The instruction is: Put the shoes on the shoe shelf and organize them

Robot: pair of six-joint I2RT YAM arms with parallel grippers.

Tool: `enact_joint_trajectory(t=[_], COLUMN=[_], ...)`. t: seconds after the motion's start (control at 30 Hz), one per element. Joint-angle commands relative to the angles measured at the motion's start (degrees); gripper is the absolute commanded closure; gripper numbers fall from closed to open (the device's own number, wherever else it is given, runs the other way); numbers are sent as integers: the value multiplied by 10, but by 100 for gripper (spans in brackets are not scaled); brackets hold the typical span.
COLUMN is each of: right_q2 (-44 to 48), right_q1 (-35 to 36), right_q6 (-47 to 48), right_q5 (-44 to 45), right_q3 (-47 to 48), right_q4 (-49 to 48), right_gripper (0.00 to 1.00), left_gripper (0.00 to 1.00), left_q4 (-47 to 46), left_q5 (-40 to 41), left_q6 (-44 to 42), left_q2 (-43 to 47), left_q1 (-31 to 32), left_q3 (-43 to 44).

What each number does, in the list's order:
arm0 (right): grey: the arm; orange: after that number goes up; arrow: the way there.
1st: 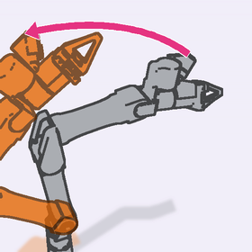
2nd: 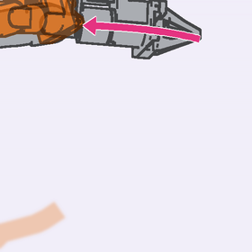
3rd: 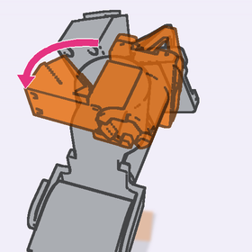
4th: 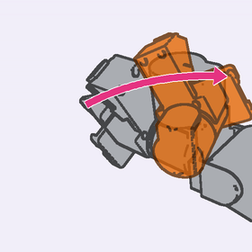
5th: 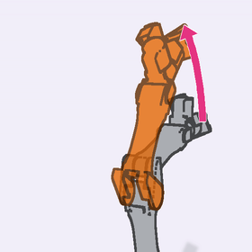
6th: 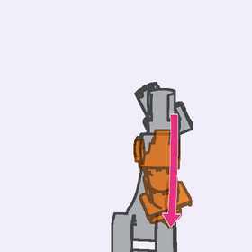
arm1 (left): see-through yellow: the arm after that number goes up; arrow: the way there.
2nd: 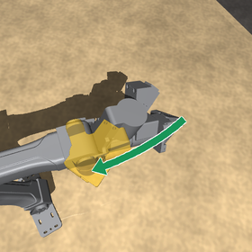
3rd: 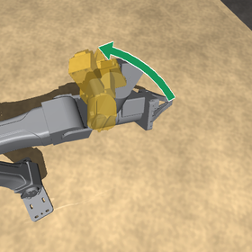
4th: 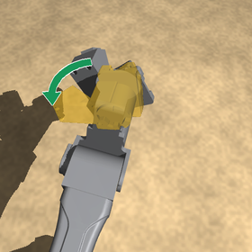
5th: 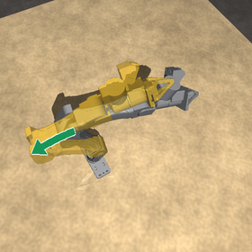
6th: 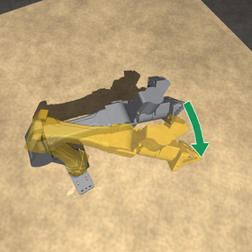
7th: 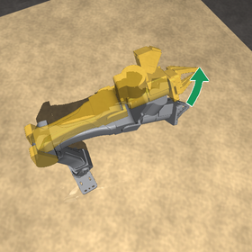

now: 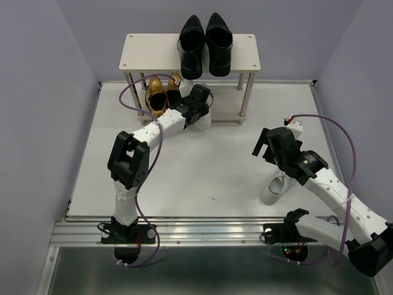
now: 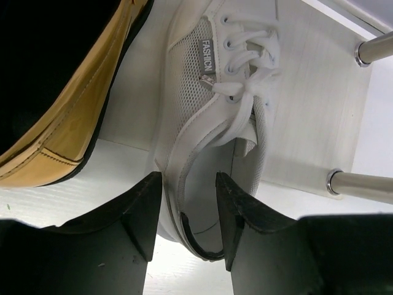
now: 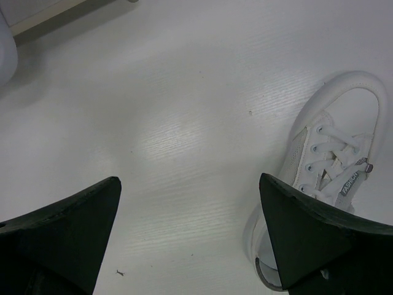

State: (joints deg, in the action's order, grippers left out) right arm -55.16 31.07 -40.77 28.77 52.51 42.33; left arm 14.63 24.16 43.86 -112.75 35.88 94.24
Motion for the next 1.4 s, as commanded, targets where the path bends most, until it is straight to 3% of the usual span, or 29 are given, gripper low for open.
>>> enact_joint_trajectory(t=[0.0,0.43,0.6,0.8,0.87,0.9,0.97,1.0,1.1,1.13,1.27,1.37], right_q2=[19,15,-4,-21,-29,-33,-43,-48,-60,-63,-93,-146], right_q1=[-4,-4,-4,-4,-4,-4,-4,-4,-4,-4,31,107], right_q6=[-16,-116,-162,-178,-178,-172,-162,-143,-111,-79,2,55], right_q5=[4,-32,-58,-98,-105,-108,-122,-128,-136,-137,-138,-101], right_q3=[4,-34,-72,-122,-133,-137,-144,-144,-125,-118,-59,5], right_q4=[23,106,116,65,49,43,15,-1,-21,-35,-59,-59], right_gripper=[0,0,0,4,10,21,32,51,83,99,99,99], left_gripper=[48,48,27,25,25,25,25,26,26,26,26,26], left_q4=[-9,-19,-20,-19,-20,-19,-19,-19,-14,-6,8,26], left_q5=[4,4,7,6,6,6,4,4,5,7,9,11], left_q6=[-7,-40,-56,-65,-65,-64,-62,-61,-54,-46,-26,-5], left_q2=[28,108,126,134,142,146,160,172,192,209,263,316], left_q1=[1,38,53,71,80,82,92,96,112,117,138,145], left_q3=[12,-71,-91,-108,-121,-128,-148,-155,-185,-200,-250,-295])
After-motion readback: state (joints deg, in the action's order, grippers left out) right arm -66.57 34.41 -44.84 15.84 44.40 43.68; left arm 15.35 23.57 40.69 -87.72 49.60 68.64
